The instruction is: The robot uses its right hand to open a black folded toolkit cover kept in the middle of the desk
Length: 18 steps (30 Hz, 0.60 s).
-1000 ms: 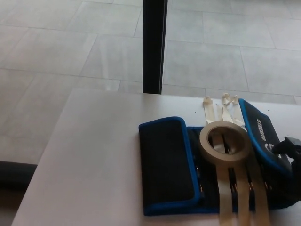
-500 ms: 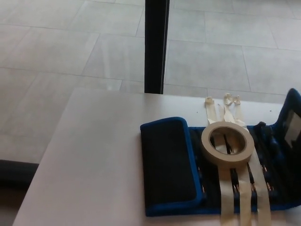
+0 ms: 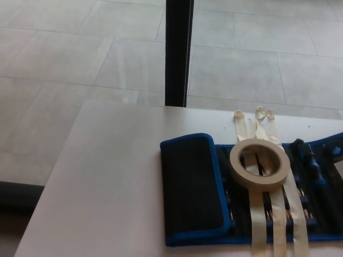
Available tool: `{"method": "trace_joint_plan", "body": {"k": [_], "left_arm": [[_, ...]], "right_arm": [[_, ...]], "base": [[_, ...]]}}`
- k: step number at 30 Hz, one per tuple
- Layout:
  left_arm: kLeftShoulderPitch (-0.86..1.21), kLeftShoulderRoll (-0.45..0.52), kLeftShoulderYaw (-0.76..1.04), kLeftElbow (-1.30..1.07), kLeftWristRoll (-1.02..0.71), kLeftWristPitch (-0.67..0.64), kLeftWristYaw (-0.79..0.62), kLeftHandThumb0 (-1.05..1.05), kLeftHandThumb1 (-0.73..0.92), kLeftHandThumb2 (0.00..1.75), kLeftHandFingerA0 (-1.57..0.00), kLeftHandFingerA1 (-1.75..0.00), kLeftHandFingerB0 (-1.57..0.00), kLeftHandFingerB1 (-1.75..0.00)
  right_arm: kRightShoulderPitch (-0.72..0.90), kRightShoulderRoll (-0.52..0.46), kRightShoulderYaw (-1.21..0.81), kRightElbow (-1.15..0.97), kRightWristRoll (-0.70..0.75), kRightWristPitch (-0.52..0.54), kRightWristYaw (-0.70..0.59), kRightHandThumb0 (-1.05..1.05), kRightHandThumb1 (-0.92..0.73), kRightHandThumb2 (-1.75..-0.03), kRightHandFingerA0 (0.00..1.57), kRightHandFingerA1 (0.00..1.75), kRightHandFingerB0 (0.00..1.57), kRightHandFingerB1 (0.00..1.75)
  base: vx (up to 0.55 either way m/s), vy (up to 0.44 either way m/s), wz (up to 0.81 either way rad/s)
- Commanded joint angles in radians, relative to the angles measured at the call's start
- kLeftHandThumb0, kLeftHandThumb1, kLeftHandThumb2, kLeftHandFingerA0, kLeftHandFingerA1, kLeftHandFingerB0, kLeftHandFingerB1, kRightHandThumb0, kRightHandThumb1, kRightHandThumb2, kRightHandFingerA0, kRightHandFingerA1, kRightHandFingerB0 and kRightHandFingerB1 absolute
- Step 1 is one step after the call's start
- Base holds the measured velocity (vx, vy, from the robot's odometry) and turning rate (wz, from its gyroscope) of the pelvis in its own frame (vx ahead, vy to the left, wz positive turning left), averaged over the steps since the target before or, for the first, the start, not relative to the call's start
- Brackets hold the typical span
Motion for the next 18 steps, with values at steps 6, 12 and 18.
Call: {"method": "trace_joint_plan", "body": {"k": [6, 12, 18], "left_arm": [[0.001, 0.061, -0.020, -0.003, 0.015, 0.010, -0.036, -0.32, -0.28, 0.86, -1.35, -1.34, -1.19, -1.27], [0.001, 0.067, -0.019, 0.003, 0.014, 0.010, -0.034, -0.31, -0.29, 0.85, -1.33, -1.33, -1.17, -1.26], [0.004, 0.067, -0.017, 0.000, 0.009, 0.004, -0.041, -0.32, -0.30, 0.85, -1.35, -1.35, -1.19, -1.28]], "right_arm": [[0.019, -0.224, -0.612, -0.026, 0.643, 0.481, 0.333, -0.79, -0.71, -0.70, 0.78, 1.75, 0.00, 0.31], [0.017, -0.365, -0.689, 0.117, 0.618, 0.394, 0.359, -0.93, -0.53, -1.00, 0.86, 1.35, 0.00, 0.51], [0.084, -0.401, -0.802, 0.235, 0.637, 0.309, 0.325, -0.85, -0.70, -0.71, 0.75, 1.75, 0.22, 1.13]], "base": [[0.00, 0.000, 0.00], [0.00, 0.000, 0.00], [0.00, 0.000, 0.00]]}}
